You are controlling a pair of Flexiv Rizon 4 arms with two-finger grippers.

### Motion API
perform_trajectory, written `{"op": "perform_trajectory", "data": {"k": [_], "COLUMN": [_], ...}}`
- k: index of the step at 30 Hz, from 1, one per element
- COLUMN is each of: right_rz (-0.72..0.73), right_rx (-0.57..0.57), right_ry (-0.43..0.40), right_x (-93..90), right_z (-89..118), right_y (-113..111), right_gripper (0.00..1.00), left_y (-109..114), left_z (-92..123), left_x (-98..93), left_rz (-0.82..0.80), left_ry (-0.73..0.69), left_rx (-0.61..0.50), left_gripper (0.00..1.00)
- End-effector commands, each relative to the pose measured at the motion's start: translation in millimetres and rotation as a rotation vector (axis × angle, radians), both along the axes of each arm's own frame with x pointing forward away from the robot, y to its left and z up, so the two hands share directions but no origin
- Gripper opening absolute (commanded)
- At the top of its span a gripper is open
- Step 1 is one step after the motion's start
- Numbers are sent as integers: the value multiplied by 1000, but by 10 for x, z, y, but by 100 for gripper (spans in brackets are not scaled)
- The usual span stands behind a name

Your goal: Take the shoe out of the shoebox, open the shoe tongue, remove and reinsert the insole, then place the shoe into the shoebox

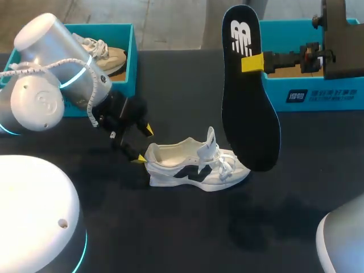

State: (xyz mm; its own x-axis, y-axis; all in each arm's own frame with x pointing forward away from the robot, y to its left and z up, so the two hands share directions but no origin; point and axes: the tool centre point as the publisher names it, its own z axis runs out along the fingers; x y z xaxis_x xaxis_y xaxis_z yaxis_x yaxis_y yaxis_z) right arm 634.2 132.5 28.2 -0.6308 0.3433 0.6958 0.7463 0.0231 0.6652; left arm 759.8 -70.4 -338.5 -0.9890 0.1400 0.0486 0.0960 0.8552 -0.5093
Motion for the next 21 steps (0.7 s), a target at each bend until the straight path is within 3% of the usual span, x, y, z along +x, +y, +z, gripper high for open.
{"op": "perform_trajectory", "data": {"k": [1,10,21], "right_rz": [1,1,1], "right_rx": [-2,-2,-2], "right_ry": [2,2,2], "right_x": [23,23,23], "right_z": [3,3,3], "right_y": [28,28,28], "right_gripper": [0,0,0], "left_y": [22,10,-192], "left_z": [1,36,121], "left_x": [-9,-46,-142], "left_rz": [29,64,63], "left_ry": [1,17,23], "left_rx": [41,117,235], "left_gripper": [100,100,100]}}
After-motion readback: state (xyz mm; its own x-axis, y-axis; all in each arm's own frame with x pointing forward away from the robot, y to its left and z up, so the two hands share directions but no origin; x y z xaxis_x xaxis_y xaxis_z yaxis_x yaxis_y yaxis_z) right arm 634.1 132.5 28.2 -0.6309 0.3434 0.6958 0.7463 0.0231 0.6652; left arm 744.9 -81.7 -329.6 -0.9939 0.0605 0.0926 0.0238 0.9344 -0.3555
